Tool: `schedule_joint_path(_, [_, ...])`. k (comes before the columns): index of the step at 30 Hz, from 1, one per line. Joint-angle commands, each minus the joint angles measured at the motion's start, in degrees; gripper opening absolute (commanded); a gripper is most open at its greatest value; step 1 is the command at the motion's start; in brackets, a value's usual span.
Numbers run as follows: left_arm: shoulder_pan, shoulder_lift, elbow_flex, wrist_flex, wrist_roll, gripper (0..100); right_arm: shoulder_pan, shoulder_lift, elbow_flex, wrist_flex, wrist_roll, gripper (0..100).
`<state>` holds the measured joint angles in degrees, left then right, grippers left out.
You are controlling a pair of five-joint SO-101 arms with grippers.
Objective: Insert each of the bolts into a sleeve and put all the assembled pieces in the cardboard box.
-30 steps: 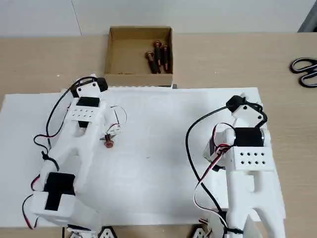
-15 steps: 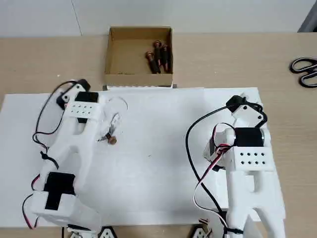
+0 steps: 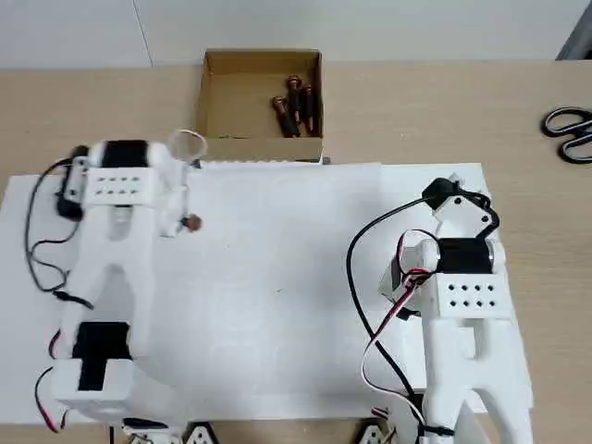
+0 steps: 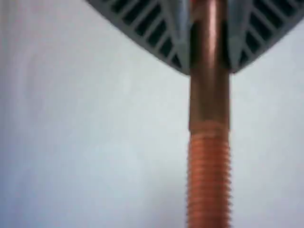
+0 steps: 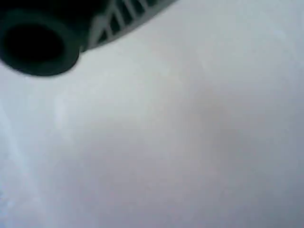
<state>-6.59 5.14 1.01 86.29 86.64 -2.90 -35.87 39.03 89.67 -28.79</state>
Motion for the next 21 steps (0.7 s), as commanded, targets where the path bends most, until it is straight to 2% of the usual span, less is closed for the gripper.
schedule_joint_path(1, [-2.02, -0.97, -2.59, 0.26, 0.35, 1, 0.48, -1.54, 0.88, -0.75, 0.35, 0.2])
schedule_joint_path(13, [-1.85, -0.97, -2.68, 0.0, 0.18, 2, 0.57, -1.54, 2.29, -1.54, 0.35, 0.2])
schedule_joint_path(21, [-1.76, -0.97, -2.68, 0.0, 0.18, 19, 0.48, -1.54, 2.29, -2.42, 0.35, 0.2])
